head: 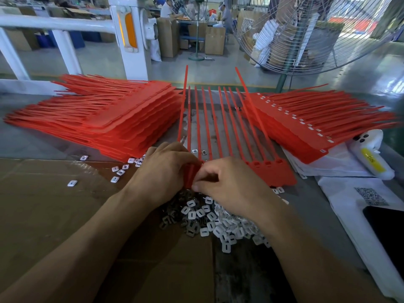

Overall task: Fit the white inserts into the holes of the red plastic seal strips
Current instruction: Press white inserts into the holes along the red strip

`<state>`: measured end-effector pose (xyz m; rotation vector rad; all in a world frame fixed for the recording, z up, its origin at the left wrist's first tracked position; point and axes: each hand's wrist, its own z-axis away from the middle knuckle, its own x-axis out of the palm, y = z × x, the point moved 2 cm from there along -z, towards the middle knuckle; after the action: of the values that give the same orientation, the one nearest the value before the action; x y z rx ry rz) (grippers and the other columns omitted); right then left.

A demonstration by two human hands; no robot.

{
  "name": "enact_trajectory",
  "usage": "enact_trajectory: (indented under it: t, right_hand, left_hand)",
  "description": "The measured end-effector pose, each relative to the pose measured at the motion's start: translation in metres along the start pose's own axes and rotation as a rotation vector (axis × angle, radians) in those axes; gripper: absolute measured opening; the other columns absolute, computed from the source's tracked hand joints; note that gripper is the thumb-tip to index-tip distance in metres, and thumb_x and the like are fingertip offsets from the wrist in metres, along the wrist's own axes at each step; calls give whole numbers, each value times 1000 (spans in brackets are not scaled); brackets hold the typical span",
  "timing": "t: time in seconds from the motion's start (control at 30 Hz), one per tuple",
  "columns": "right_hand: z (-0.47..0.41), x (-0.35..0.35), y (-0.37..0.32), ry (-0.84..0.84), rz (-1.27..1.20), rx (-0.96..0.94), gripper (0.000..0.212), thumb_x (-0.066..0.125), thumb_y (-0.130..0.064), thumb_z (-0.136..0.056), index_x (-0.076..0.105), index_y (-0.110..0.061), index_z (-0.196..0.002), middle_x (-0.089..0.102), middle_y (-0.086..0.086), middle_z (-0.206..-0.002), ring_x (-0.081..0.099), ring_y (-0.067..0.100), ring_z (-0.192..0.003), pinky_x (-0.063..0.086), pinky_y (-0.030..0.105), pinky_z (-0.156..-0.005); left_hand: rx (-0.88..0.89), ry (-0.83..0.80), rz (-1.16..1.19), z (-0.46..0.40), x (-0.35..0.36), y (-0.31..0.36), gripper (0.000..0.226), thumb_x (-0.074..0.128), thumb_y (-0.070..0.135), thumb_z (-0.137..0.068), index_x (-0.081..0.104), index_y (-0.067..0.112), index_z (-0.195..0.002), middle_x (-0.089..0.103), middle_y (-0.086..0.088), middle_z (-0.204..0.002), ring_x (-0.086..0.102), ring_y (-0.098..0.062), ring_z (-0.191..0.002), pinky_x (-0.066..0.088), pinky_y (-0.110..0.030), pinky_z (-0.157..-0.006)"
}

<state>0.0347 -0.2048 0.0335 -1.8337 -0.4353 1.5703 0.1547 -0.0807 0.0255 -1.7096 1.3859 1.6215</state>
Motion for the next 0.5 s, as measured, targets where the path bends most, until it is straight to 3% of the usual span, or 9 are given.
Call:
enact_trajectory:
  t: [0.07,0.17,0.33,0.5]
  right_hand:
    - [0,7,-5,-41,64,-62,6,78,-36,-90,76,-32,-94,69,-18,-86,64,-5,-78,47,15,-71]
    - [0,17,-12,-43,141,-147,14,79,-42,-86,75,-31,-93,65,-15,-95,61,3,-86,52,29,-81]
    - [-1,26,-16,-27,185,-170,12,76,-40,-89,75,-30,-95,63,-12,-103,61,8,-93,53,37,-87]
    - [0,27,-17,17,180,-199,7,69,-31,-95,74,-25,-95,67,-12,-97,62,6,-87,54,33,-83]
  left_hand:
    - [-11,49,27,0,2,-2,35,53,22,-93,70,38,-119,60,14,-120,48,-15,-120,32,-37,-99]
    - [-43,127,69,-1,3,-4,35,57,10,-95,72,31,-118,62,11,-117,50,-17,-116,34,-38,-98]
    - [-68,240,186,-2,0,-5,33,55,3,-96,76,24,-110,64,7,-109,55,-19,-111,42,-48,-97]
    - [-72,285,212,-1,-1,-6,29,59,5,-96,77,23,-108,67,6,-108,58,-18,-108,45,-48,-95]
